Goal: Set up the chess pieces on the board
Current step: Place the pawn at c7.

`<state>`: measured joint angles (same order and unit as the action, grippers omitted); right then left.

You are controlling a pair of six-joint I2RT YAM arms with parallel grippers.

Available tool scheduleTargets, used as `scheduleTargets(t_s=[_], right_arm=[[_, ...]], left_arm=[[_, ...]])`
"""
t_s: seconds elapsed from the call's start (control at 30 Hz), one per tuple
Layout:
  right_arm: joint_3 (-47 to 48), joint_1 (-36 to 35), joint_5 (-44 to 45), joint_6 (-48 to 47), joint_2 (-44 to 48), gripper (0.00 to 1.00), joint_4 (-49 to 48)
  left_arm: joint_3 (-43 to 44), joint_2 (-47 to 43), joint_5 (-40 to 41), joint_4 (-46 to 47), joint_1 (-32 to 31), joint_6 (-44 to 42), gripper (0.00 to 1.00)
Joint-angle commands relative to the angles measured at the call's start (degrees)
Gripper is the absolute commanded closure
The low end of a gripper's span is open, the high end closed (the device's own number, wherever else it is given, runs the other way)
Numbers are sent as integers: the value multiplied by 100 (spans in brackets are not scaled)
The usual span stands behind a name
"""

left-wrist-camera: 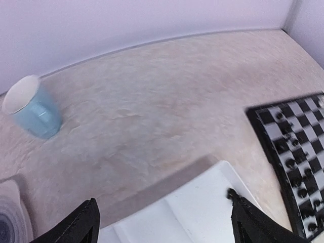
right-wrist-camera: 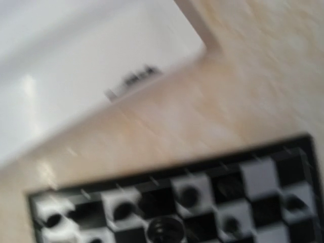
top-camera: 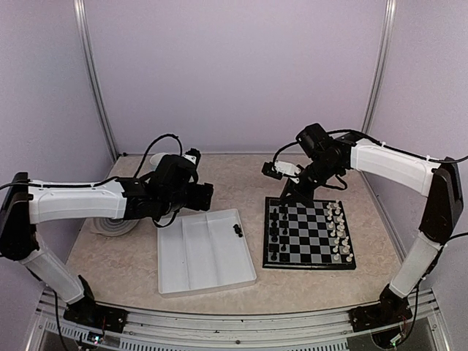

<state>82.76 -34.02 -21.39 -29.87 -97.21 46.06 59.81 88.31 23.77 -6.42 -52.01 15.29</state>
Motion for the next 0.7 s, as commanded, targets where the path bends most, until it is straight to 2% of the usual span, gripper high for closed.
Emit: scheduleTargets(t_s=[0.0, 0.13, 0.67], right_arm=[[-181, -59, 1116, -806, 90, 100, 465], [-321, -191, 1189, -1001, 33, 100, 593], [-687, -840, 1596, -1066, -577, 100, 606]], left_arm=[[57, -88, 1496, -460, 280, 1127, 8], [83, -78, 1194, -341, 297, 1122, 8], [32, -169, 1228, -370, 160, 994, 10]])
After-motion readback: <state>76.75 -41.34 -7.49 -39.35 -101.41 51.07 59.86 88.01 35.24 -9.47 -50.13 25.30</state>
